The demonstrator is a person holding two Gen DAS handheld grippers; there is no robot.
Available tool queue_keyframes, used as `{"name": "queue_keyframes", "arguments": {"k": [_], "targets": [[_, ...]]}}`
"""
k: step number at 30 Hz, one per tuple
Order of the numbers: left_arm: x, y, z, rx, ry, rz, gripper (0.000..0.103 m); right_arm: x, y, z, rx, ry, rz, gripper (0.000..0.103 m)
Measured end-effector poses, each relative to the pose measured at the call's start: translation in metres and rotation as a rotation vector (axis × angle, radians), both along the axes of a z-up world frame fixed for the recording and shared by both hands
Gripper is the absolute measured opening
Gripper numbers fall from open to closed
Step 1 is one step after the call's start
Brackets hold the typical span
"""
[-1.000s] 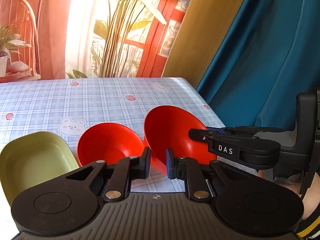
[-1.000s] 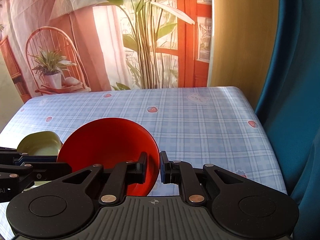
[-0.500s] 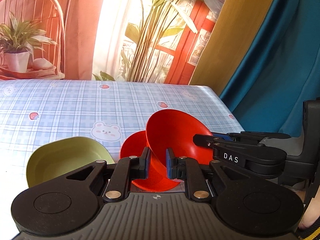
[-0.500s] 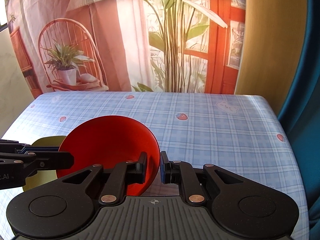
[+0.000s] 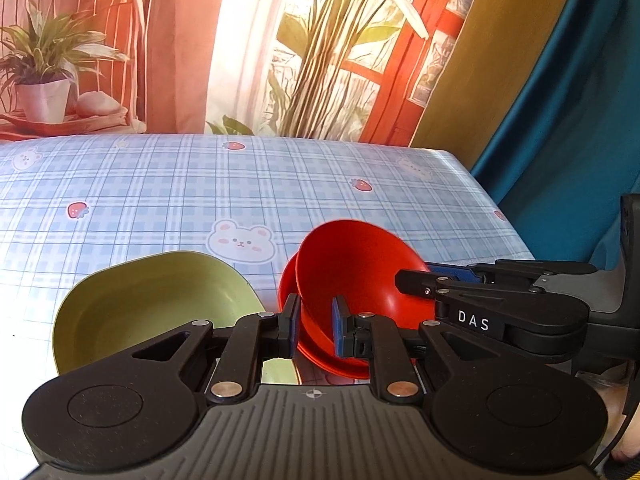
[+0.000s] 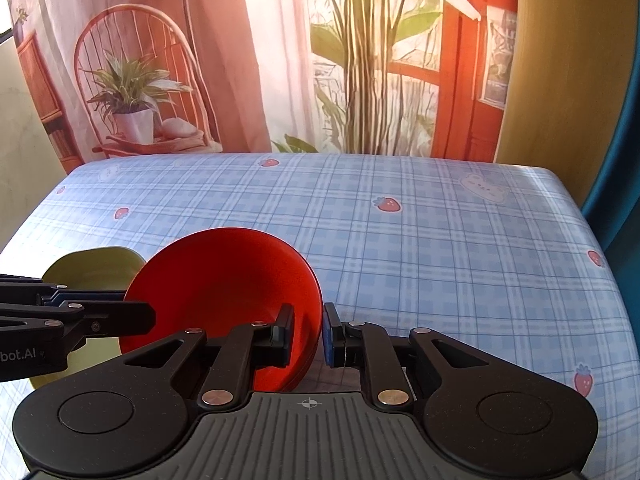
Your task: Organize plates and bowls
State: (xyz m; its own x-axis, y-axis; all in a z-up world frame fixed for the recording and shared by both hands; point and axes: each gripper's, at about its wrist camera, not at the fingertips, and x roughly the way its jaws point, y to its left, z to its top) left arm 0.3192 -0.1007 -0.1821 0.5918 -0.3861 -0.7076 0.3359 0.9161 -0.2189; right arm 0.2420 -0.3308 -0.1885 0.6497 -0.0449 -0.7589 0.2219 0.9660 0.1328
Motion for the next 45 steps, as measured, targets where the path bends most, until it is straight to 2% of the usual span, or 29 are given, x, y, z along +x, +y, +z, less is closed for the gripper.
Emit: {"name": "queue_keyframes", "arguments": {"k": [2, 15, 26, 28, 30, 31, 45], "targets": [[0.001, 0.0, -0.001, 0.013, 0.001, 0.004, 0.018, 0.0, 0.001, -0.003, 0.001, 0.001, 0.004, 0.021], [0.001, 0.0, -0.002, 0.02, 0.016, 0.009, 0.018, -0.007, 0.003, -0.022, 0.049, 0.041, -0.002, 0.021], [0.002, -0.002, -0.004, 0.031, 0.021, 0.008, 0.019, -0.012, 0.003, -0.029, 0.091, 0.042, -0.003, 0.021], [0.002, -0.002, -0.004, 0.031, 0.023, 0.006, 0.021, -0.013, 0.002, -0.03, 0.094, 0.042, -0.004, 0.021], [0.002, -0.003, -0.004, 0.031, 0.021, 0.005, 0.03, -0.014, 0.002, -0.031, 0.095, 0.044, -0.007, 0.02], [0.002, -0.003, -0.004, 0.031, 0.019, 0.003, 0.032, -0.015, 0.001, -0.032, 0.097, 0.046, -0.01, 0.02], [0.0, 0.0, -0.004, 0.002, 0.047, -0.005, 0.032, -0.017, -0.003, -0.037, 0.106, 0.05, -0.023, 0.019]]}}
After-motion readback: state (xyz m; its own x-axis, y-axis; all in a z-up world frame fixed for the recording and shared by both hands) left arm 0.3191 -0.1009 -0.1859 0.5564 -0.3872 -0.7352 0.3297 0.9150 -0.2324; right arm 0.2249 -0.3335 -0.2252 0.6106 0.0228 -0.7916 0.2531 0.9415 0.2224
